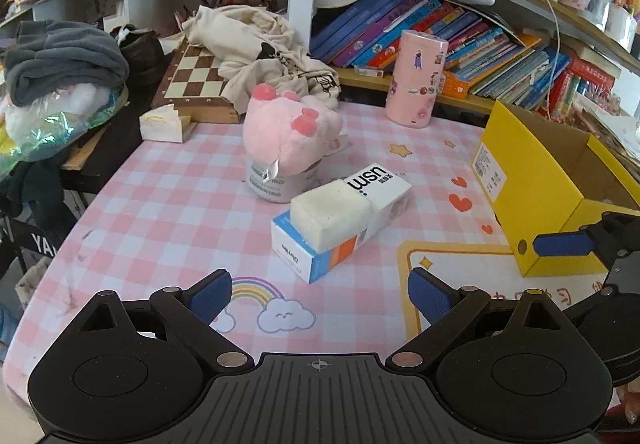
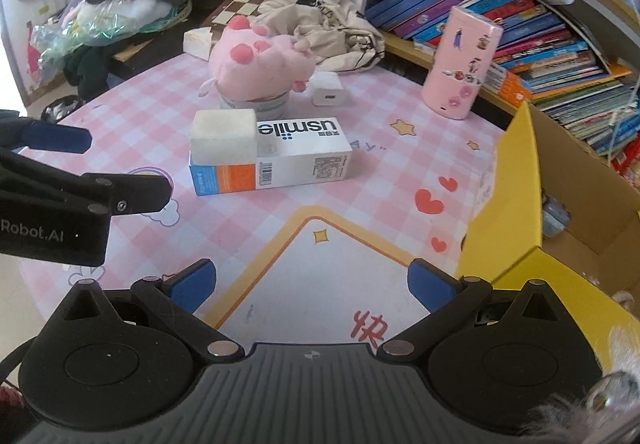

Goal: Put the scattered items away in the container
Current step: 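Grasp the white foam block with the left tool while the right approaches the usmile box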

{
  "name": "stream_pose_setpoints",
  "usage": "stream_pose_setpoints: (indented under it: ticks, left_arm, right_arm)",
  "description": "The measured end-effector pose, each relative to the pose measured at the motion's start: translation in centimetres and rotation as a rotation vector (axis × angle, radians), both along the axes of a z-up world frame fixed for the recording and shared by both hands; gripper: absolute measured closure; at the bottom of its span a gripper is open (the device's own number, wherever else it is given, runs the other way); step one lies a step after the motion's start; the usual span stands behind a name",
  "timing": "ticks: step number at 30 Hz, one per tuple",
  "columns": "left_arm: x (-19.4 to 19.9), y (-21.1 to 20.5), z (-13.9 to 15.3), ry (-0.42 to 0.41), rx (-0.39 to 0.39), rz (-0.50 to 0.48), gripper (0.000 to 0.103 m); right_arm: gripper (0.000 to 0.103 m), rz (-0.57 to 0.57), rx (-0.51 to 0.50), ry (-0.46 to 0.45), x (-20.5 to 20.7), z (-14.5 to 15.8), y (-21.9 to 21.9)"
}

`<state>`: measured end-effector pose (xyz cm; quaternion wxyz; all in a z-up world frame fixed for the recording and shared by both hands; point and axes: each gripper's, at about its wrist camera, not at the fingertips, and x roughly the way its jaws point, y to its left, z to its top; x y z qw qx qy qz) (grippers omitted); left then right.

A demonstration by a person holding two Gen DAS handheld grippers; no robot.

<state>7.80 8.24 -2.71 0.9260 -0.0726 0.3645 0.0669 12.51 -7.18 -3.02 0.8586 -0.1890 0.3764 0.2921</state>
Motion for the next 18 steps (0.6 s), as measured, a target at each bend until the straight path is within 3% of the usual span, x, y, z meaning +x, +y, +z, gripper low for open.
stream_pose_setpoints:
  ticks: [18]
  left_arm:
    - [5.7,0.0,-1.6,0.020,0.065,-0.056,0.008]
  right_arm:
    - [0.000,0.143,0.006,0.048,2.7,-2.1,1.8]
